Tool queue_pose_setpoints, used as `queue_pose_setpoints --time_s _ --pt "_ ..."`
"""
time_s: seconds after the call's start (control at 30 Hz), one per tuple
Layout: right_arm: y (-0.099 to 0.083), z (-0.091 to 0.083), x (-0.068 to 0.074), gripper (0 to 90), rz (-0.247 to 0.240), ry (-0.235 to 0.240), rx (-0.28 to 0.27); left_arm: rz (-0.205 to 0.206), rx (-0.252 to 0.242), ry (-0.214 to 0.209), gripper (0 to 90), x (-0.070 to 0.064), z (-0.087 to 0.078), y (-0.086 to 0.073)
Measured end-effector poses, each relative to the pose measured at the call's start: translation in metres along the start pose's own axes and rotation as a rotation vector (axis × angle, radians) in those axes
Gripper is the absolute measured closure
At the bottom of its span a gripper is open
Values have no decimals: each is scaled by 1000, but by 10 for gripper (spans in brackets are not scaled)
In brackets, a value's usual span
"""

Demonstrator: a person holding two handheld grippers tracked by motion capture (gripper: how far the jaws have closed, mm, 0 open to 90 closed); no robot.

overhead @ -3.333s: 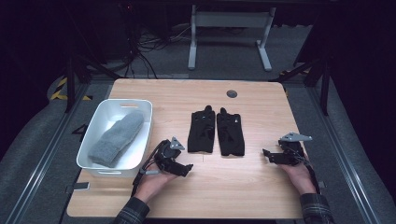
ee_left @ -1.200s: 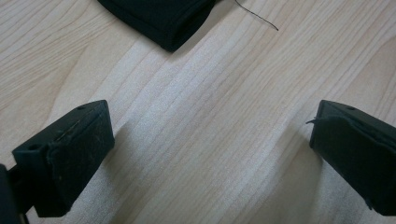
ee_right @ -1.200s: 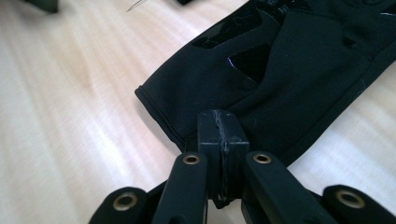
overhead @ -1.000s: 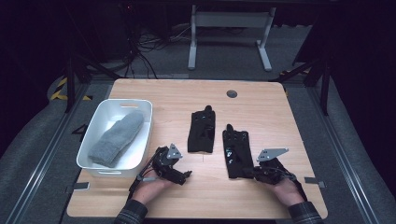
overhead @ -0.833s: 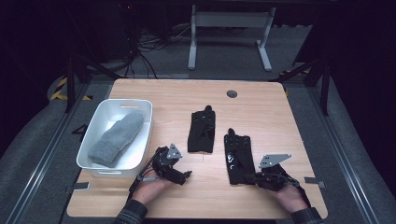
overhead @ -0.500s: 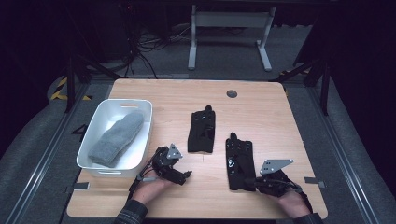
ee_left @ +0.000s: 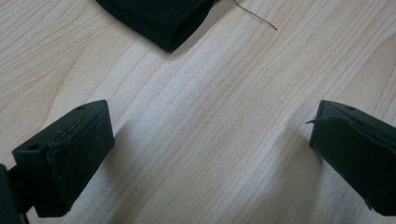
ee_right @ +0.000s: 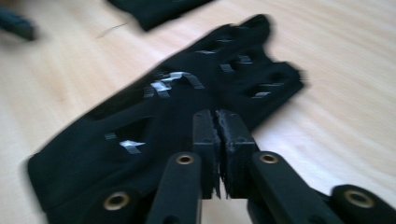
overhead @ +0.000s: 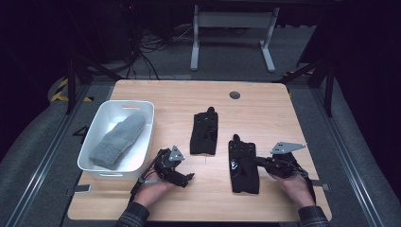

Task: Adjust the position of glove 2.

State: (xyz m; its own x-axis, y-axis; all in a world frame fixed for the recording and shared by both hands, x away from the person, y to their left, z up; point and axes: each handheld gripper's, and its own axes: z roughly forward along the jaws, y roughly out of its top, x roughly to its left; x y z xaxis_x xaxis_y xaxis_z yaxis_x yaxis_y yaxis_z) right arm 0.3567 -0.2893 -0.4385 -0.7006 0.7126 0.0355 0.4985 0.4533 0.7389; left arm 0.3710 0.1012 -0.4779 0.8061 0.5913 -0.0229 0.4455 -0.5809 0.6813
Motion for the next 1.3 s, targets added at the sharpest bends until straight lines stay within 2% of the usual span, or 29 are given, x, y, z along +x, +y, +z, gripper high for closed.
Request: queue_pose_setpoints --time_s 0.03,0.23,0.37,0.5,0.6,0.63,0.7,0.8,0.87,0.9,0.97,1.03,1.07,1.2,1.23,1.3 --pt "0 0 -4 804 10 -22 -4 -1 -2 1 1 0 0 0" --pt "-8 1 -31 493 74 -150 -27 3 -2 4 2 0 0 0" --pt "-17 0 -46 356 108 -203 -21 4 -3 1 1 0 1 0" --pt "-24 0 -54 295 116 -236 -22 12 3 1 12 -1 0 2" --pt "-28 2 -57 235 124 -246 -30 2 8 -9 64 -1 -1 6" --pt "-29 4 -58 221 126 -245 -12 0 10 -10 85 -1 -2 7" --pt "-30 6 -58 209 127 -244 -4 -3 1 -14 142 -1 -4 10" --pt "-31 6 -58 196 128 -245 -7 -27 -13 -40 250 1 -7 16" --pt "-31 7 -58 190 129 -246 -6 -32 -18 -59 419 3 -7 19" --pt "-31 7 -58 189 129 -246 -5 -45 -6 -74 462 4 -7 22" --pt "-31 7 -58 184 130 -246 -4 -46 -6 -77 560 6 -7 27" --pt "-31 7 -58 182 131 -247 -4 -48 -6 -81 694 8 -7 30" --pt "-31 7 -58 181 132 -246 -4 -57 -14 -87 694 10 -7 33" --pt "-31 7 -59 180 132 -246 -4 -65 -3 -87 889 15 -3 44" --pt "-31 7 -59 178 133 -247 -5 -65 8 -100 898 19 0 52" --pt "-31 7 -59 178 133 -247 -5 -55 4 -81 899 21 4 59"
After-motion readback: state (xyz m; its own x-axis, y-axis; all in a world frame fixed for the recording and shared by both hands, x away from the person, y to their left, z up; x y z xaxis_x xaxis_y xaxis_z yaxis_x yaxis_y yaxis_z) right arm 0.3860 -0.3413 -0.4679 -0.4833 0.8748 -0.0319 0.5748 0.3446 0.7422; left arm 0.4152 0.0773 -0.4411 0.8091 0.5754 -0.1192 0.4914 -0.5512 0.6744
